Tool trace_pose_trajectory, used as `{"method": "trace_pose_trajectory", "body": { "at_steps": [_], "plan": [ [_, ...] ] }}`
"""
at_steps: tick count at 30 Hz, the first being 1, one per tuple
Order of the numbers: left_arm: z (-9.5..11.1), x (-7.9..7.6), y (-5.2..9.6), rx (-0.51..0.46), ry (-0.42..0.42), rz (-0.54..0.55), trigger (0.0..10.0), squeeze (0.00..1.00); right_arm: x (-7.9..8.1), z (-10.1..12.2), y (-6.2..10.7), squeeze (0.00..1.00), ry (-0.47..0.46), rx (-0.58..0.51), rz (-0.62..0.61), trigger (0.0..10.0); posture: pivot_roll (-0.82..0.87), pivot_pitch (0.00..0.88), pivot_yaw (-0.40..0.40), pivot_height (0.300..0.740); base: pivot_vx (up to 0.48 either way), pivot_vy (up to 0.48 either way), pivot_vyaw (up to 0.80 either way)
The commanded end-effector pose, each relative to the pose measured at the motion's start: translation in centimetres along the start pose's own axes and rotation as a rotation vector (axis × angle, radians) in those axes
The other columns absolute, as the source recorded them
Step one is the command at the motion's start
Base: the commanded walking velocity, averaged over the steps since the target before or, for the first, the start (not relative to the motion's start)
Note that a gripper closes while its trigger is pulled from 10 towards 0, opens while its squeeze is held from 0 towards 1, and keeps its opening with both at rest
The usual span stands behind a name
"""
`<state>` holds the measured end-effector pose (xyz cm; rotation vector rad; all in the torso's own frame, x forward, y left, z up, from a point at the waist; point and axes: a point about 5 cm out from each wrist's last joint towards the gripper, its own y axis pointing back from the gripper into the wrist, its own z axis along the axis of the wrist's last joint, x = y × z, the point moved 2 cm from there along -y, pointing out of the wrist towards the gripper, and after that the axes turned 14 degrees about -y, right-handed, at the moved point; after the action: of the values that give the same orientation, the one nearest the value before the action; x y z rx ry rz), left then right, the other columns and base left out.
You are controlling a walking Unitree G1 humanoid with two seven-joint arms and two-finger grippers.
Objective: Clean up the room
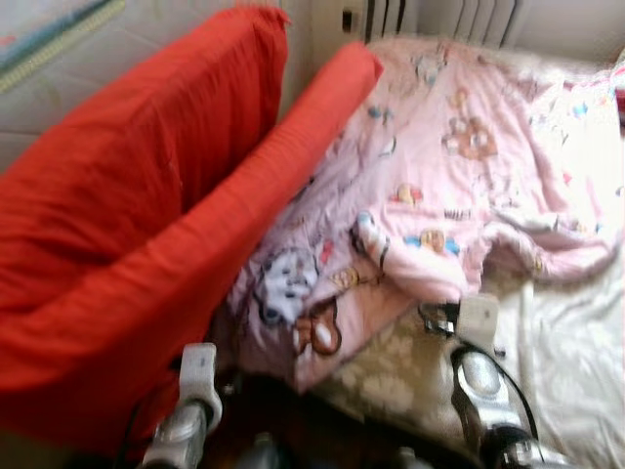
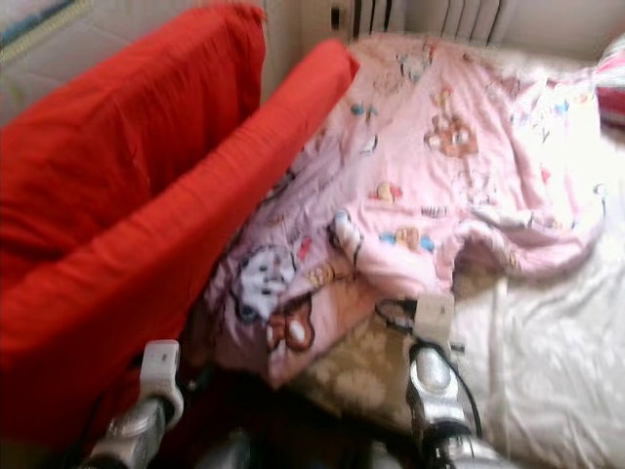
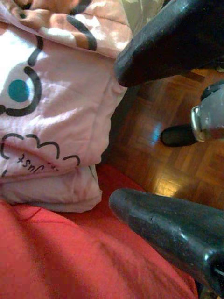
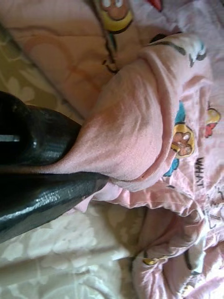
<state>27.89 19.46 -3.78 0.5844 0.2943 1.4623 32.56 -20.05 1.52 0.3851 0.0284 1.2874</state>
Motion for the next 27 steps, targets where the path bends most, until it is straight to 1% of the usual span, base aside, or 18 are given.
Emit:
{"method": "trace_pose_trajectory", "body": {
  "at_steps": [1, 9, 14, 27],
  "plan": [
    [-1.04, 0.52, 0.37, 0.033, -0.013, 0.013, 10.0, 0.0, -0.28, -0.44, 0.22, 0.0, -0.007, 0.009, -0.012, 10.0, 0.02, 0.143, 0.032, 0.74, 0.0, 0.0, 0.0],
    [-1.58, 0.43, 0.54, 0.05, -0.022, 0.009, 10.0, 0.0, 0.31, -0.33, 0.27, 0.0, -0.008, -0.007, 0.011, 10.0, 0.02, 0.147, 0.032, 0.74, 0.0, 0.0, 0.0],
    [-1.45, 0.37, 0.51, 0.045, -0.043, 0.005, 10.0, 0.0, 0.45, -0.45, 0.3, 0.0, 0.0, -0.003, 0.016, 10.0, 0.02, 0.147, 0.032, 0.74, 0.0, 0.0, 0.0],
    [-1.16, 0.42, 0.42, 0.035, -0.05, 0.007, 10.0, 0.0, 0.45, -0.58, 0.33, 0.0, 0.003, 0.003, 0.012, 10.0, 0.02, 0.148, 0.035, 0.74, 0.0, -0.315, 0.0]
  ]
}}
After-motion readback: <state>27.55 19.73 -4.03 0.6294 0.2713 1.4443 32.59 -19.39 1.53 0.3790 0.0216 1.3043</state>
